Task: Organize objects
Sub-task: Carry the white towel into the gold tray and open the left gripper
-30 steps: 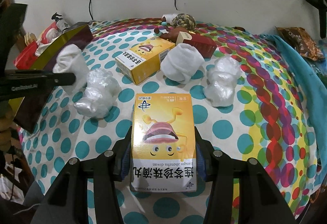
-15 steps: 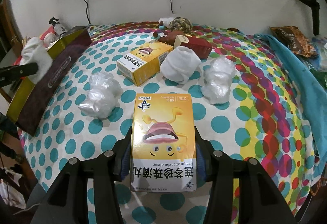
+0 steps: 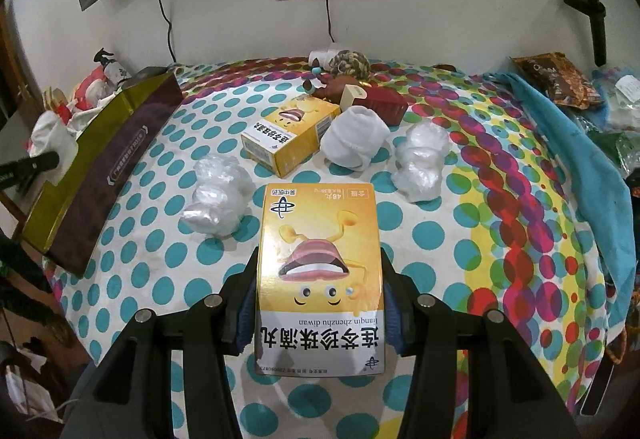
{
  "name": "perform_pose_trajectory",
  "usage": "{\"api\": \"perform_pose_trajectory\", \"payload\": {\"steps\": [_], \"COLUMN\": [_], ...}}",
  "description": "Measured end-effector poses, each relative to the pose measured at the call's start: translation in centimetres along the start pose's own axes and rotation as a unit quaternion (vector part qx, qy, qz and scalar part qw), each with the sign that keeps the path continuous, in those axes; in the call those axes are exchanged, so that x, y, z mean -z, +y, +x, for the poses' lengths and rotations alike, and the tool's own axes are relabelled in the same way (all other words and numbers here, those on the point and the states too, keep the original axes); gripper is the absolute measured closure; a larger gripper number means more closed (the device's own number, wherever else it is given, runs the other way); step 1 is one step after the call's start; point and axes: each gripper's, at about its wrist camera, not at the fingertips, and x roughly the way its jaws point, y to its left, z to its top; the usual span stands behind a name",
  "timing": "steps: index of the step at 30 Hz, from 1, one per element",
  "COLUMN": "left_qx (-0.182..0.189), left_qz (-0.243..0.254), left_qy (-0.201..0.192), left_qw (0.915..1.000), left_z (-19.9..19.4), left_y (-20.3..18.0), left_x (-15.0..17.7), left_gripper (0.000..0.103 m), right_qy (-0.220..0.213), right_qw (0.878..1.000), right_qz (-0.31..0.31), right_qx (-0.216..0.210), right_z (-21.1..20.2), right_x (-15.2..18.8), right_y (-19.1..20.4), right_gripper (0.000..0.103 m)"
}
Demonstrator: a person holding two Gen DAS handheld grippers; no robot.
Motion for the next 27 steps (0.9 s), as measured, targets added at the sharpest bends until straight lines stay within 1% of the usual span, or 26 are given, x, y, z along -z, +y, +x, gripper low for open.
{"api": "perform_pose_trajectory", "payload": {"steps": [1, 7, 12, 14, 16, 18, 22, 26, 27], "left_qx": [-0.005, -0.004, -0.002, -0.004, -0.006, -0.011, -0.009, -0.006, -0.006], "left_qz": [-0.005, -0.018, -0.018, -0.017, -0.013, -0.011, -0.011, -0.016, -0.017], "left_qy": [0.006, 0.032, 0.043, 0.045, 0.046, 0.045, 0.042, 0.041, 0.042], "left_qw": [1.0000, 0.9993, 0.9989, 0.9988, 0.9988, 0.9989, 0.9990, 0.9990, 0.9990], "left_z": [0.5, 2.4, 3.2, 3.4, 3.6, 3.7, 3.5, 3.2, 3.1], "left_y": [0.4, 1.7, 1.9, 1.9, 1.8, 1.7, 1.8, 2.1, 2.2], "left_x": [0.3, 1.4, 1.9, 2.0, 2.1, 2.2, 2.3, 2.3, 2.3], "left_gripper": [0.080, 0.079, 0.078, 0.075, 0.075, 0.072, 0.070, 0.060, 0.060], "right_qy": [-0.001, -0.001, -0.001, -0.001, 0.000, 0.001, 0.005, 0.005, 0.003], "right_qw": [1.000, 1.000, 1.000, 1.000, 1.000, 1.000, 1.000, 1.000, 1.000], "right_qz": [0.002, 0.006, 0.008, 0.006, 0.006, 0.003, -0.002, -0.012, -0.014], "right_qx": [0.001, 0.006, 0.007, 0.005, 0.006, 0.007, 0.008, 0.008, 0.007], "right_z": [-0.1, -0.9, -1.2, -1.2, -1.2, -1.2, -1.0, -1.0, -1.1], "right_x": [0.1, 0.5, 0.6, 0.6, 0.6, 0.6, 0.4, -0.1, -0.3], "right_y": [0.1, 0.6, 0.9, 0.9, 1.2, 1.7, 2.4, 3.3, 3.5], "right_gripper": [0.055, 0.055, 0.055, 0.055, 0.055, 0.055, 0.055, 0.055, 0.055]}}
